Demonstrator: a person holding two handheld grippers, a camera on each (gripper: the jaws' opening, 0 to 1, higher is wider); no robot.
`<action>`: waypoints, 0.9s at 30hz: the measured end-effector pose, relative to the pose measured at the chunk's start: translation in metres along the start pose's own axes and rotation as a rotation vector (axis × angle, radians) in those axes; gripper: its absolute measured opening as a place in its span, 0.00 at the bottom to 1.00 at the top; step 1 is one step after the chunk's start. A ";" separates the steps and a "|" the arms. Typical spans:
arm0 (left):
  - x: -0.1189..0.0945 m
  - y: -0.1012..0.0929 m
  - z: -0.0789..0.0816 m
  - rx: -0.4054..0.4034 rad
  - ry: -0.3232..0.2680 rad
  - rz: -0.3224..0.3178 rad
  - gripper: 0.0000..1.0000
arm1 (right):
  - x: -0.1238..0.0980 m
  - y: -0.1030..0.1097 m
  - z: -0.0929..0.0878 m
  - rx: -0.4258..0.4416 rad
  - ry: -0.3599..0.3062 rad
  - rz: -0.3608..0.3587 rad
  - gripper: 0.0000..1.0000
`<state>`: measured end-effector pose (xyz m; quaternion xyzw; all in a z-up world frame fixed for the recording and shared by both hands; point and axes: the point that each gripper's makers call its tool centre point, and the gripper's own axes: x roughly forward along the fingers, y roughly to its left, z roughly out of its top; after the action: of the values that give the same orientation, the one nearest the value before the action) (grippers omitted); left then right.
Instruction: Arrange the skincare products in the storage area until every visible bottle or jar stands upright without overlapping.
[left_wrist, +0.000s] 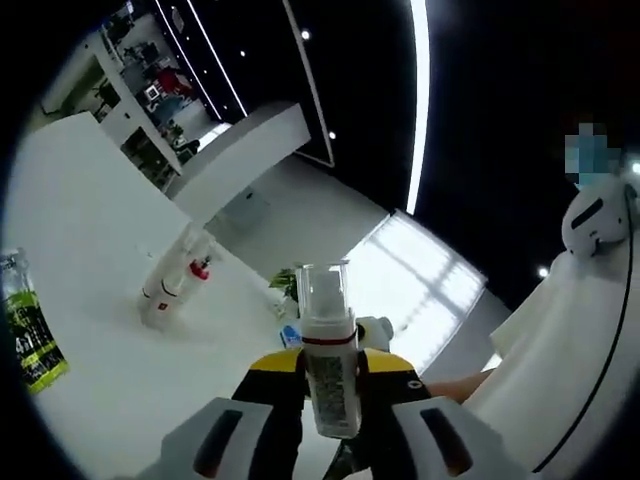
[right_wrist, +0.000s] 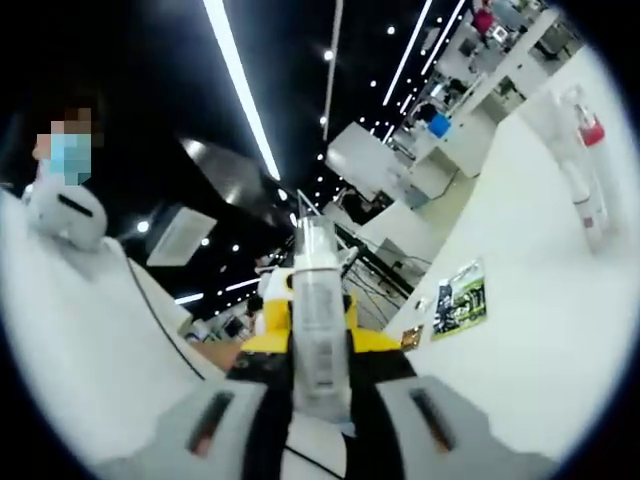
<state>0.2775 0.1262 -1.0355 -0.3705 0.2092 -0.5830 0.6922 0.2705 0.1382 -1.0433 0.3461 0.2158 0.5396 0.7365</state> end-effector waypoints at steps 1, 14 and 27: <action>0.000 0.000 -0.001 0.008 0.012 0.004 0.21 | 0.000 -0.004 -0.001 -0.011 0.006 -0.015 0.19; 0.008 0.016 -0.001 0.176 0.104 0.099 0.19 | -0.004 -0.020 0.000 -0.169 0.059 -0.140 0.29; 0.001 0.030 -0.019 0.333 0.244 0.169 0.19 | -0.007 -0.010 0.031 -0.359 0.080 -0.219 0.30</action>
<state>0.2836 0.1217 -1.0702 -0.1589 0.2228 -0.5898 0.7597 0.2963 0.1209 -1.0303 0.1622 0.1817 0.4995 0.8314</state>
